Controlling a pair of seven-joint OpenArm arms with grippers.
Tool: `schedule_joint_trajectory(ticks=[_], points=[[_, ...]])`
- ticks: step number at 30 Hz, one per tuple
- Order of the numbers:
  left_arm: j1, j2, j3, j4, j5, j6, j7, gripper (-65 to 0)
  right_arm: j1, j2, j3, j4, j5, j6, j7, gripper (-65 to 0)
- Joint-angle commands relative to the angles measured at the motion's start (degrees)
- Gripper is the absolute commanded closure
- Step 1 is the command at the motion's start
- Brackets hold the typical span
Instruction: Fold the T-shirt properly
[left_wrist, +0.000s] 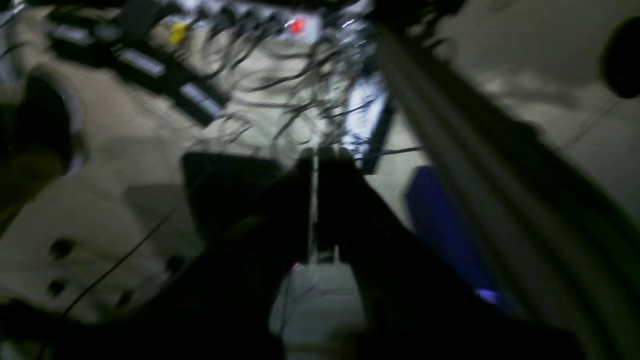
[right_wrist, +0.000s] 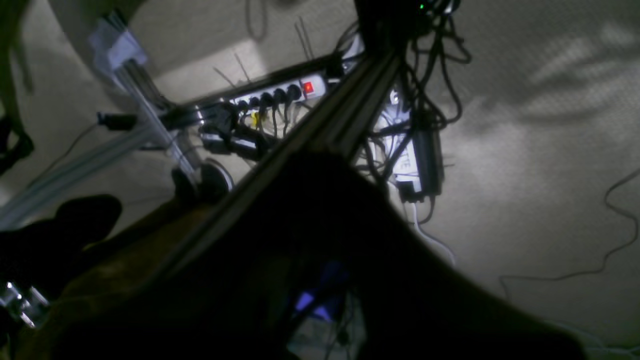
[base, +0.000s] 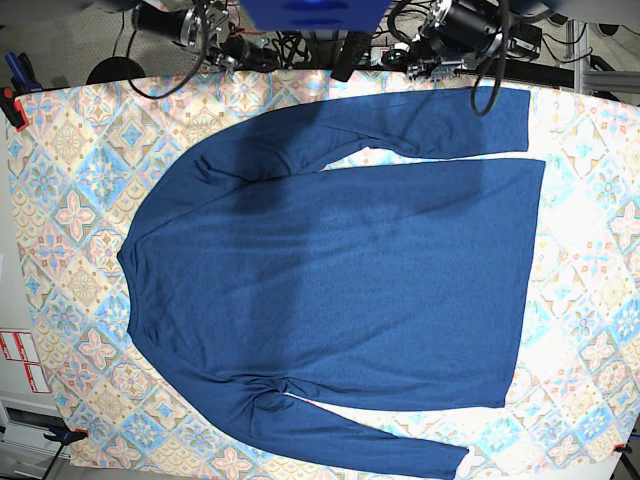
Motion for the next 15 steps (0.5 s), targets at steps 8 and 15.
schedule_joint_trajectory(ticks=[8,15], points=[[7.18,-2.54,0.03,0.17,-0.09,-0.34,0.52,0.0,-6.54,0.18,-2.59,-0.81,0.28,0.7,0.11,-0.2],[11.13,-2.81,-0.32,5.79,-0.44,-0.34,-16.62,0.0,-9.7,1.59,-2.33,-1.83,0.54,0.7,0.11,-0.2]])
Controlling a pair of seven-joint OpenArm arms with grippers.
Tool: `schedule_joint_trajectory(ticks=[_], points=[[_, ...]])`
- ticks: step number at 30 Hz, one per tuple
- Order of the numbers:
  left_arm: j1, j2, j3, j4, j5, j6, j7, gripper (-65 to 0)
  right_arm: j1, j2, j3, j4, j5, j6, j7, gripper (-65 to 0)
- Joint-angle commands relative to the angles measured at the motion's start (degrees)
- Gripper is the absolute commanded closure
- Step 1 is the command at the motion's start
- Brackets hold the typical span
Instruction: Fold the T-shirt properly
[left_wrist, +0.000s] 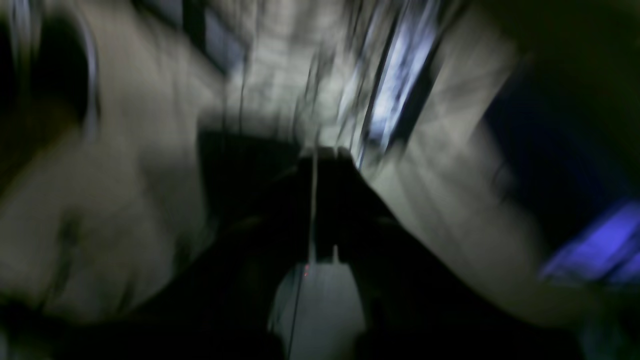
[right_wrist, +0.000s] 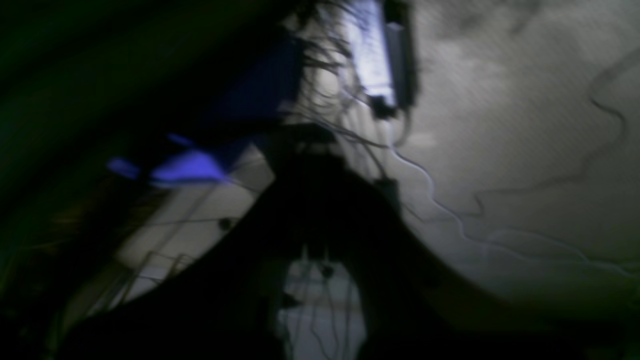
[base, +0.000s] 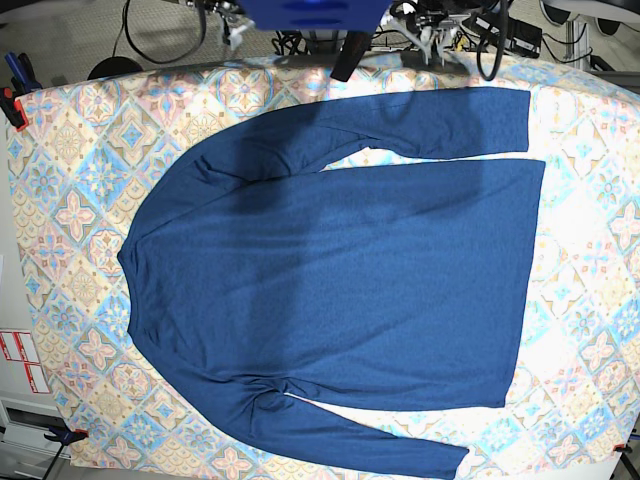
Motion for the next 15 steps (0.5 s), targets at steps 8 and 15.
schedule_joint_trajectory(ticks=[8,15], points=[[4.62,0.08,-0.06,0.64,-0.03,-0.03,-10.47,0.0,-0.29,-0.34,4.23,5.29,0.19,0.68,7.81,-0.2],[6.73,0.08,-0.06,0.55,-0.03,-0.03,-10.47,0.0,-1.16,-0.25,29.19,7.48,-0.16,0.68,15.28,-0.2]])
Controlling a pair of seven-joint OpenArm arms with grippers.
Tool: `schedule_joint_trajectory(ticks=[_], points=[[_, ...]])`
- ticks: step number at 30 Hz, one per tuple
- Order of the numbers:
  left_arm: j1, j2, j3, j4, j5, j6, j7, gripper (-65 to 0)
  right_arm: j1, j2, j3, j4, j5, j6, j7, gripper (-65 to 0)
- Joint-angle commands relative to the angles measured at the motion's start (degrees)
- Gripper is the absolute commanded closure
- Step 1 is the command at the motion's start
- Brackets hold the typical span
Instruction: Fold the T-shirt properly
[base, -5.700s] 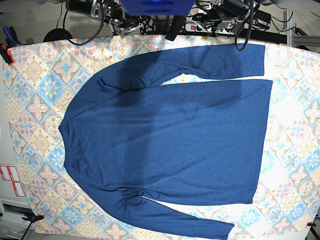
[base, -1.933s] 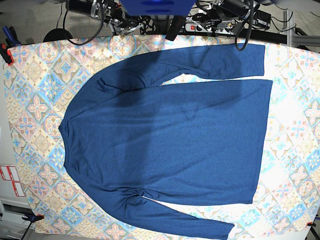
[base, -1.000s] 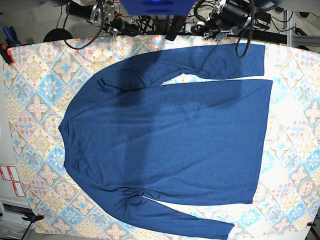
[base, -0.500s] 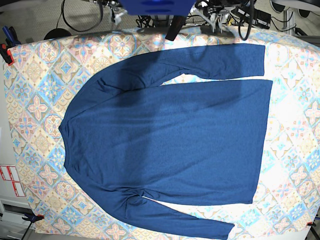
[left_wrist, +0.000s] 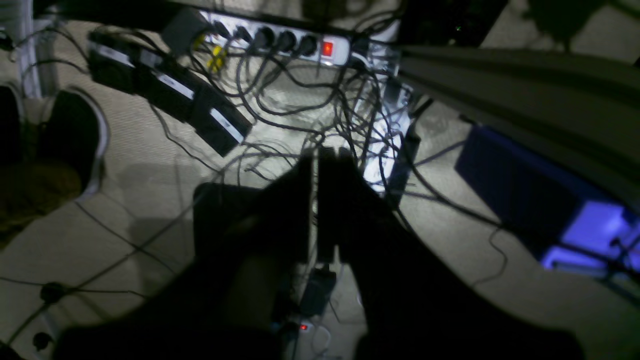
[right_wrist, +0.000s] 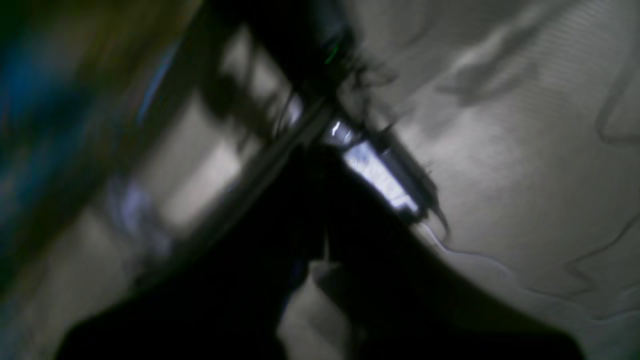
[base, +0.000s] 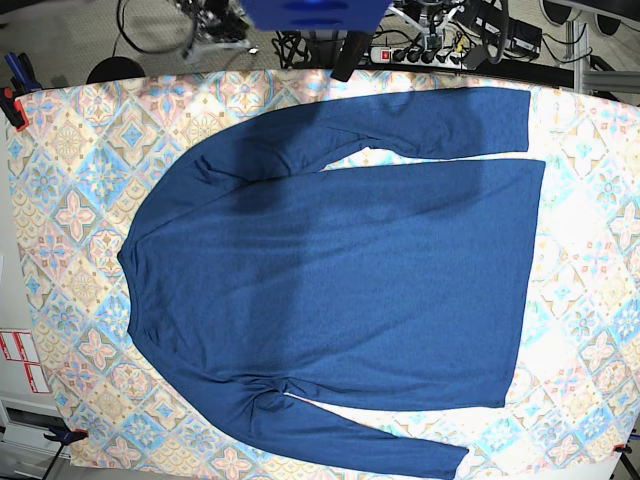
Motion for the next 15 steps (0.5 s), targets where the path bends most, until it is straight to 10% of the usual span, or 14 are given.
schedule_joint_trajectory(ticks=[1,10,15], points=[[0.81,-0.03,0.11,0.05,-0.16,-0.12,-0.29,0.0,0.43,0.41,0.39,0.31,-0.12,0.53,1.27,-0.2],[1.69,-0.73,0.03,0.05,-0.16,-0.12,-0.2,0.0,-1.24,0.41,-19.83,0.23,-5.74,0.53,2.07,-0.2],[1.69,-0.73,0.2,0.05,0.11,-0.12,-0.2,0.0,-2.56,0.5,-14.55,1.72,6.12,0.53,4.26,-0.2]])
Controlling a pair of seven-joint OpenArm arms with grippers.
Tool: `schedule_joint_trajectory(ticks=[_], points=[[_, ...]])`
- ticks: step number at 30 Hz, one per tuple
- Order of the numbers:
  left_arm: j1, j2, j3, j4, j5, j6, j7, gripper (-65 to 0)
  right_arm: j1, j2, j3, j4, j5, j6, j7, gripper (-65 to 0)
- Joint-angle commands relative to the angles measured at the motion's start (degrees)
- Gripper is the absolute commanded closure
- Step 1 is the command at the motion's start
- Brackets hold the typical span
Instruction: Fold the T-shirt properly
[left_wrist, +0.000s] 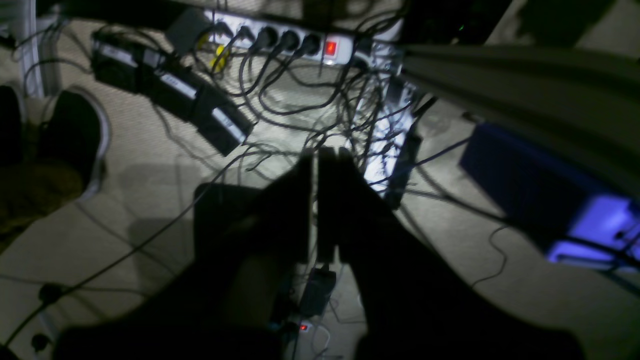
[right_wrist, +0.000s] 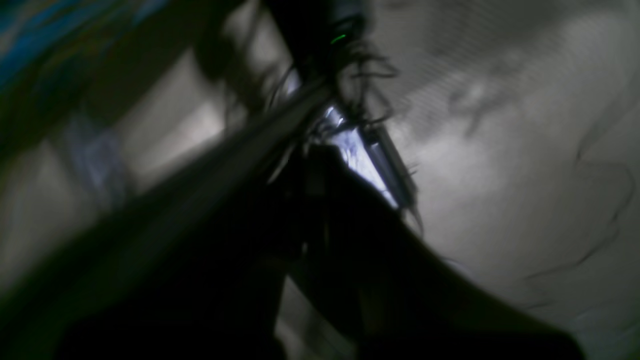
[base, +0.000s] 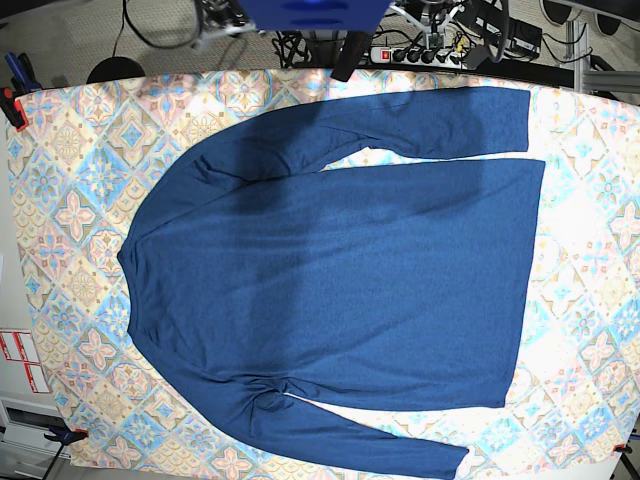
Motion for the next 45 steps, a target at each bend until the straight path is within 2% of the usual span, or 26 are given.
schedule_joint_trajectory(ticks=[1,5,12,15,22,37,41,43,45], points=[[0.83,-0.1,-0.04,-0.02,-0.11,0.05,-0.24,0.0,0.66,0.82,1.56,0.91,2.45,0.4,2.02,-0.2],[1.62,-0.1,-0.13,-0.02,-0.2,0.05,-0.16,0.0,0.74,0.91,0.68,1.0,3.5,0.4,2.54,-0.2],[1.62,-0.1,-0.13,-0.02,-0.2,0.05,-0.16,0.0,0.39,1.97,-8.55,1.0,3.41,0.4,2.9,-0.2],[1.62,-0.1,-0.13,-0.02,-0.2,0.05,-0.16,0.0,0.39,2.32,-10.39,0.65,3.68,0.4,2.9,-0.2],[1.71,-0.19,-0.04,-0.02,-0.03,0.05,0.46,0.0,0.83,2.58,0.07,3.11,3.68,0.4,2.9,-0.2],[1.62,-0.19,-0.13,-0.02,0.06,0.05,1.95,0.0,1.71,2.85,-1.07,5.13,3.68,0.49,5.8,-0.2],[1.62,-0.19,-0.13,-0.02,0.06,0.05,1.95,0.0,2.06,2.85,-0.63,5.22,3.77,0.49,4.21,-0.2],[1.62,-0.19,-0.13,-0.02,0.06,0.05,1.95,0.0,2.06,2.85,0.07,6.28,6.93,0.49,0.08,-0.2],[1.62,-0.36,-0.13,-0.02,0.06,0.05,1.95,0.0,2.15,2.93,0.16,7.51,10.45,0.49,-6.86,-0.2]])
